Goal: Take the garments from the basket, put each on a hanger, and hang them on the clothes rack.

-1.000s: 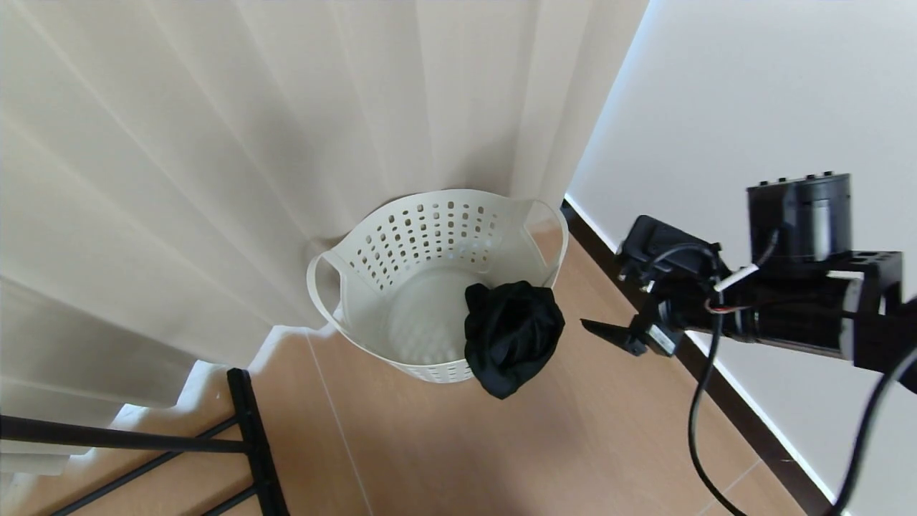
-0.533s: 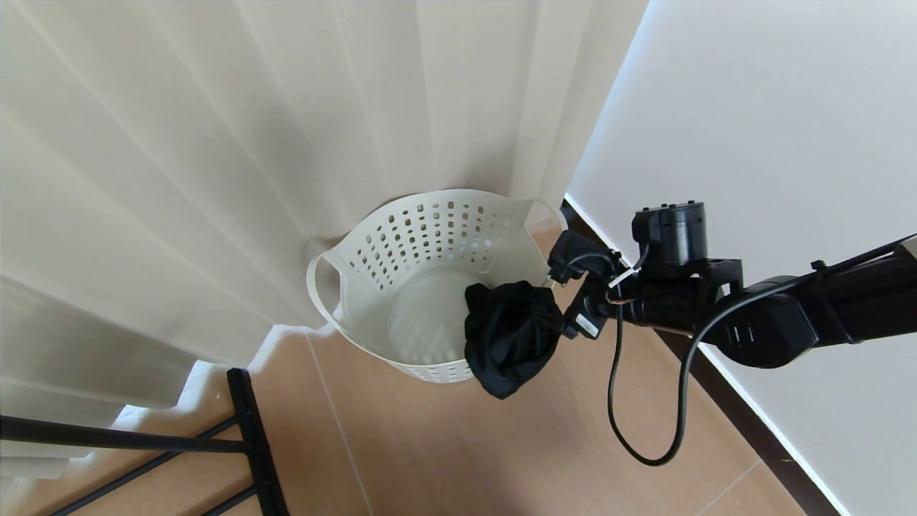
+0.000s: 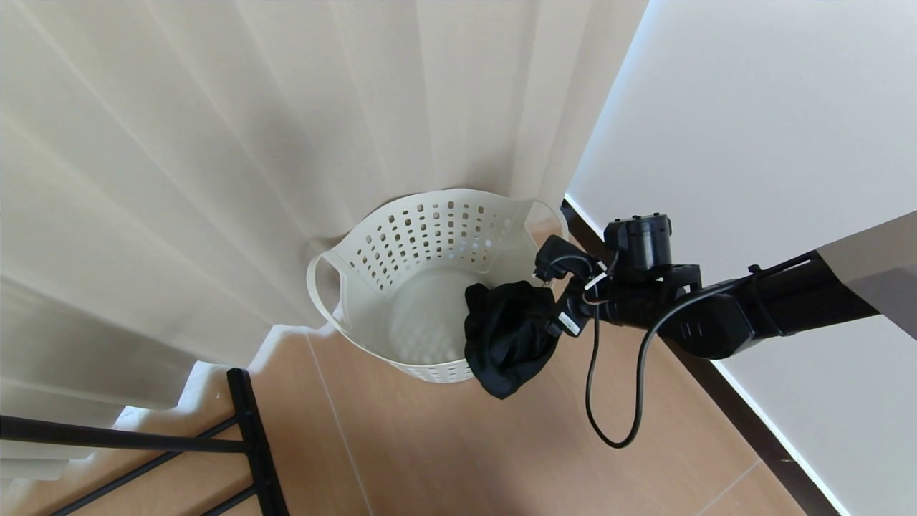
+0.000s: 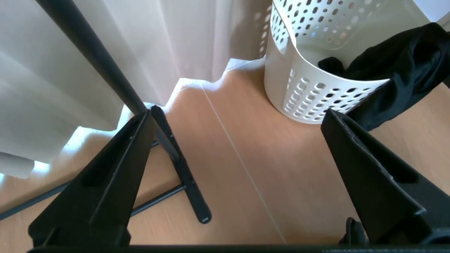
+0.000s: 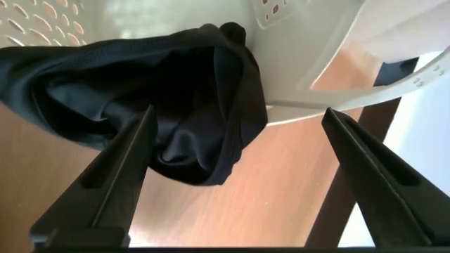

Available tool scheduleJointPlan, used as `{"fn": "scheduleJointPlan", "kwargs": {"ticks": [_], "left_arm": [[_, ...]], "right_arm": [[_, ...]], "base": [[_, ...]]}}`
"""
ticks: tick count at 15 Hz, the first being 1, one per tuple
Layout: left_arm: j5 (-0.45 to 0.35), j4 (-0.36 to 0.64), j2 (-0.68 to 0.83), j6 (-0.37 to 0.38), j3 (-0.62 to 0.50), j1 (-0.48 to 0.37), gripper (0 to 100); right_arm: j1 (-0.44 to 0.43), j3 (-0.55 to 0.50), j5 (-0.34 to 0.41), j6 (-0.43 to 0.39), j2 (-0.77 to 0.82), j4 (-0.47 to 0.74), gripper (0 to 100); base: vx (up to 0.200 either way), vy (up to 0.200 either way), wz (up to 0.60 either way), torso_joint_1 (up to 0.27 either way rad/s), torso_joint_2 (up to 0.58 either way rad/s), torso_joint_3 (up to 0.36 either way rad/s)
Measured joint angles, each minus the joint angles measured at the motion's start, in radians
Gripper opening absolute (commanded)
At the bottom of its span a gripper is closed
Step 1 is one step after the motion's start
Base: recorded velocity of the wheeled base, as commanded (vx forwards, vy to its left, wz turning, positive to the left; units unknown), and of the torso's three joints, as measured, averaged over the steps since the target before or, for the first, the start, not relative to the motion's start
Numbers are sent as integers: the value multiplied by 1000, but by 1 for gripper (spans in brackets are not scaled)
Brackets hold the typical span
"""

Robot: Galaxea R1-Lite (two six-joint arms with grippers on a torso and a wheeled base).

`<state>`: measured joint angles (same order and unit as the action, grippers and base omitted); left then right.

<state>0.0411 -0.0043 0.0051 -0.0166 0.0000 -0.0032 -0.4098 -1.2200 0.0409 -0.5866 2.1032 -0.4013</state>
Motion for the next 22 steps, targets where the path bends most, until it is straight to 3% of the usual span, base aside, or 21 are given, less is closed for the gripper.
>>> {"fn": "scheduleJointPlan", "kwargs": {"ticks": [14,22], "left_arm": [[0,0,0,0,0,0,100],[0,0,0,0,0,0,100]], "right_arm": [[11,-195,-52,174,150,0,100],[5,-168,-70,184,151,0,100]], "base": [[0,0,0,0,0,0],[0,0,0,0,0,0]]}}
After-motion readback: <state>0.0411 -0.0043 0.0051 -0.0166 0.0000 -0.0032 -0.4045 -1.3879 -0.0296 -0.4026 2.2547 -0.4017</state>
